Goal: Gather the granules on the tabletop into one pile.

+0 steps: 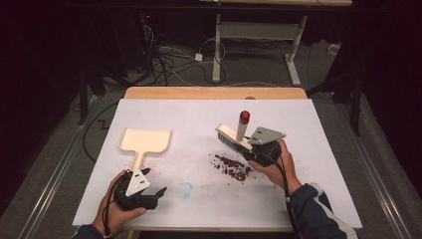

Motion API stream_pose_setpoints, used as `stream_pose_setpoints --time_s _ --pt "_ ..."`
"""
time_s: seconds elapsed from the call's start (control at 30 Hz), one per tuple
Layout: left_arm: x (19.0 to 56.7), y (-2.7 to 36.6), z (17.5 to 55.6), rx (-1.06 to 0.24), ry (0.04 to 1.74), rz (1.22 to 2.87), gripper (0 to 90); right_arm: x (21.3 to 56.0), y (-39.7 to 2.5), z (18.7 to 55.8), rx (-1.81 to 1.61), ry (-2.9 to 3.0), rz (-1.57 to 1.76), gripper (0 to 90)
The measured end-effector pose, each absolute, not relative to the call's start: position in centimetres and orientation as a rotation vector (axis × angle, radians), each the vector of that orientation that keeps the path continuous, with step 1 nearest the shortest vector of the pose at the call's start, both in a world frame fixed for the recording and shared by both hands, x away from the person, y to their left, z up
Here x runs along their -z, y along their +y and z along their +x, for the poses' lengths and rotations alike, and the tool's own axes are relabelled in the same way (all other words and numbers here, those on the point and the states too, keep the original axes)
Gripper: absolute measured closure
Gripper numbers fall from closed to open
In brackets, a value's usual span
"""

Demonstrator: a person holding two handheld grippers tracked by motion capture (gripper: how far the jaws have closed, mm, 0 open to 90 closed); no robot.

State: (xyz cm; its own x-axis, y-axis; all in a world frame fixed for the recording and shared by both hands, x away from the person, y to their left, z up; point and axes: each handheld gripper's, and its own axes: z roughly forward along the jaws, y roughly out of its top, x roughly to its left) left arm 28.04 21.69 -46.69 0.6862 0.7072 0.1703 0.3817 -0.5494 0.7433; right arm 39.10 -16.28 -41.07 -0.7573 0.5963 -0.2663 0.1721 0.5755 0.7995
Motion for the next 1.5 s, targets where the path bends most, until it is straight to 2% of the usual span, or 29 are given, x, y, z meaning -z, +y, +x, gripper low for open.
stream_pose_setpoints --time_s 0.13,0.43,0.8,1.17,1.5 --pt "46.9 21.7 28.1 -0.600 0.833 2.206 19.1 42.7 -15.5 41.8 -1.037 2.313 0.549 67.7" --pt "47.1 21.4 28.3 -0.578 0.828 2.224 19.2 44.6 -13.7 43.1 -1.063 2.355 0.416 67.8" --pt "47.1 21.2 28.3 -0.575 0.819 2.231 19.2 45.8 -14.7 39.7 -1.091 2.459 0.167 66.7" --pt "46.9 20.8 28.0 -0.583 0.787 2.232 19.4 44.5 -15.7 37.9 -1.066 2.427 0.114 67.7" --pt "46.2 21.4 27.7 -0.622 0.790 2.198 19.4 42.2 -15.5 37.4 -1.129 2.316 0.306 67.8"
